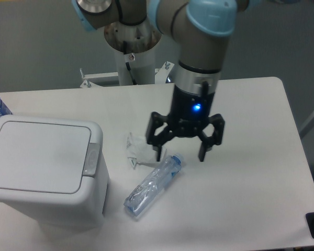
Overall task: Open the trash can
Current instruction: 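Move the gripper over toward the white trash can's lid edge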
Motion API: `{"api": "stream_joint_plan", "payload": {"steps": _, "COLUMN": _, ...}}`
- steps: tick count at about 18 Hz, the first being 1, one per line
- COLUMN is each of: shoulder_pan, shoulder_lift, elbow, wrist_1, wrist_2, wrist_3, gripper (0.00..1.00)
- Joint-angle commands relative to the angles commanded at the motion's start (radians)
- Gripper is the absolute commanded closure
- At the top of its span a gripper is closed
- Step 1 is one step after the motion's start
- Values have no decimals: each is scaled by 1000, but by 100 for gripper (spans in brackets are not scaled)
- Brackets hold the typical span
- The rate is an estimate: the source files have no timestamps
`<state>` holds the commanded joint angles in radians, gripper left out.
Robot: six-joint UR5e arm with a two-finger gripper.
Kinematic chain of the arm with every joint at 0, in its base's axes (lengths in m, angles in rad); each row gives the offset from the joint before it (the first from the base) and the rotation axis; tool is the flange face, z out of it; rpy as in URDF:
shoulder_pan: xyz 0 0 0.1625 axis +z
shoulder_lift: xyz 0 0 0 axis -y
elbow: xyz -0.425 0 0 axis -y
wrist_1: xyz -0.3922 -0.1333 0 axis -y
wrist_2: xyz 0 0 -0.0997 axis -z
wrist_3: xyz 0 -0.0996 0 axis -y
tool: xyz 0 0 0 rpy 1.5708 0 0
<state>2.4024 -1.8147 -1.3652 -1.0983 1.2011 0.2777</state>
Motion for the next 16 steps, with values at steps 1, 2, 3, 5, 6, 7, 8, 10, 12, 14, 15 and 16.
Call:
{"api": "stream_joint_plan", "payload": {"steps": 1, "shoulder_pan": -9, "shoulder_lift": 3, "elbow": -3, "wrist_1": 0, "wrist_2": -2, "wrist_3": -2, "gripper": 0}}
{"api": "stream_joint_plan", "payload": {"steps": 2, "shoulder_pan": -17, "shoulder_lift": 3, "elbow": -8, "wrist_1": 0, "wrist_2": -2, "wrist_3": -9, "gripper": 0}}
{"api": "stream_joint_plan", "payload": {"steps": 3, "shoulder_pan": -22, "shoulder_lift": 2, "elbow": -11, "wrist_1": 0, "wrist_2": -2, "wrist_3": -18, "gripper": 0}}
{"api": "stream_joint_plan", "payload": {"steps": 5, "shoulder_pan": -29, "shoulder_lift": -2, "elbow": -11, "wrist_1": 5, "wrist_2": 0, "wrist_3": -20, "gripper": 0}}
{"api": "stream_joint_plan", "payload": {"steps": 6, "shoulder_pan": -35, "shoulder_lift": -3, "elbow": -11, "wrist_1": 17, "wrist_2": 0, "wrist_3": -21, "gripper": 0}}
{"api": "stream_joint_plan", "payload": {"steps": 7, "shoulder_pan": -51, "shoulder_lift": -5, "elbow": -12, "wrist_1": 29, "wrist_2": 3, "wrist_3": -26, "gripper": 0}}
{"api": "stream_joint_plan", "payload": {"steps": 8, "shoulder_pan": -54, "shoulder_lift": -5, "elbow": -18, "wrist_1": 34, "wrist_2": 8, "wrist_3": -26, "gripper": 0}}
{"api": "stream_joint_plan", "payload": {"steps": 10, "shoulder_pan": -55, "shoulder_lift": -5, "elbow": -25, "wrist_1": 35, "wrist_2": 8, "wrist_3": -25, "gripper": 0}}
{"api": "stream_joint_plan", "payload": {"steps": 12, "shoulder_pan": -57, "shoulder_lift": -2, "elbow": -40, "wrist_1": 37, "wrist_2": 6, "wrist_3": -22, "gripper": 0}}
{"api": "stream_joint_plan", "payload": {"steps": 14, "shoulder_pan": -74, "shoulder_lift": 0, "elbow": -57, "wrist_1": 78, "wrist_2": 8, "wrist_3": -25, "gripper": 0}}
{"api": "stream_joint_plan", "payload": {"steps": 15, "shoulder_pan": -75, "shoulder_lift": 2, "elbow": -72, "wrist_1": 104, "wrist_2": 8, "wrist_3": -25, "gripper": 0}}
{"api": "stream_joint_plan", "payload": {"steps": 16, "shoulder_pan": -78, "shoulder_lift": 2, "elbow": -84, "wrist_1": 121, "wrist_2": 8, "wrist_3": -26, "gripper": 0}}
